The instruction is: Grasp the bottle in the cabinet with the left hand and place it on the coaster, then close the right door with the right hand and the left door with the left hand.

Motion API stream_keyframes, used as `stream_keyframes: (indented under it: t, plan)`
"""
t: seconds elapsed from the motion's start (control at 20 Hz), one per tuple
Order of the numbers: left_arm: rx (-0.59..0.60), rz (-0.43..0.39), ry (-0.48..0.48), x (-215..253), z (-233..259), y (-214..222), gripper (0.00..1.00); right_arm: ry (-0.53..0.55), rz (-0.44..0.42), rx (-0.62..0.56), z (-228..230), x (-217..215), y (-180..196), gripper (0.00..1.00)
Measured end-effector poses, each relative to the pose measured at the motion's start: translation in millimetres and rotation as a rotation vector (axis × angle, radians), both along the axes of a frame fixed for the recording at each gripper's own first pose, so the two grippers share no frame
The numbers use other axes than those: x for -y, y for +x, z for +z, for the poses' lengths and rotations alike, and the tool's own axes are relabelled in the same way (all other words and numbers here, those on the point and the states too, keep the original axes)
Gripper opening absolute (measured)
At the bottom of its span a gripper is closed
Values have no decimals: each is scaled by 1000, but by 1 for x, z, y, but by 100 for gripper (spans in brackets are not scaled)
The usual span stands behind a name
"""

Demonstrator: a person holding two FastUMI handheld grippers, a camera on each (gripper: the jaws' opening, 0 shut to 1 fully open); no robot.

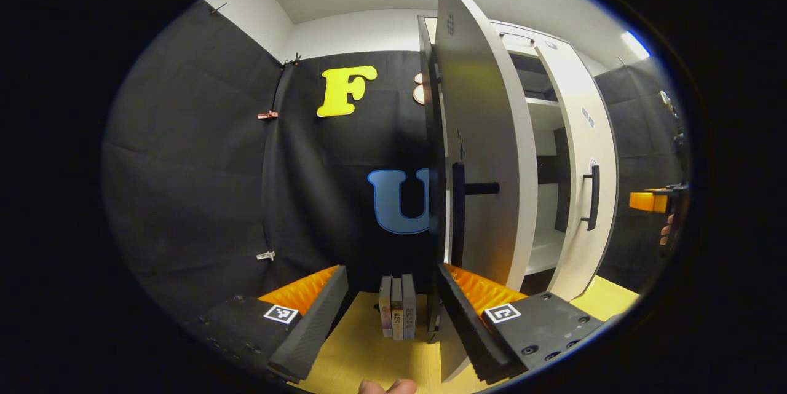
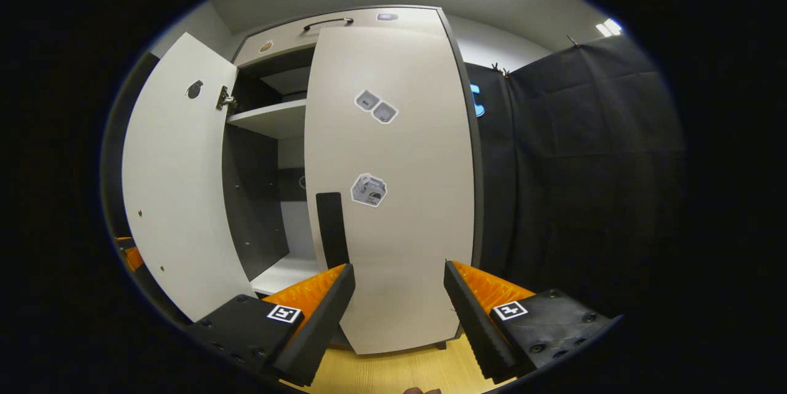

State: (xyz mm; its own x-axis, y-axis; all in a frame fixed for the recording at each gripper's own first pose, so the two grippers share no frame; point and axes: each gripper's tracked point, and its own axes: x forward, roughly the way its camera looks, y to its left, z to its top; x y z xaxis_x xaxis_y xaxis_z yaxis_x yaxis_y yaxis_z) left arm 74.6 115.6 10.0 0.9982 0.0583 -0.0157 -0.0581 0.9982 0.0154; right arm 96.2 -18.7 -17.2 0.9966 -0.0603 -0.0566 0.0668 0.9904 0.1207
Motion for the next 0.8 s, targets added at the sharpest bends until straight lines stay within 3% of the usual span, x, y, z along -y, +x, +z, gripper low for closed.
stream_keyframes:
  t: [0.2, 0.35, 0.6, 0.8]
  plan:
    - [-7, 5, -10, 18, -1, -5, 92, 15, 108, 32, 6, -9, -9, 98]
    - [-7, 0, -6, 31, 1, -4, 94, 23, 161, -61, -17, -11, -12, 97]
    - [-7, -6, -15, 55, 1, -4, 94, -63, 126, -37, -17, 9, -14, 98]
    - [-12, 6, -11, 68, 1, -7, 94, -16, 161, -13, -12, 10, -17, 98]
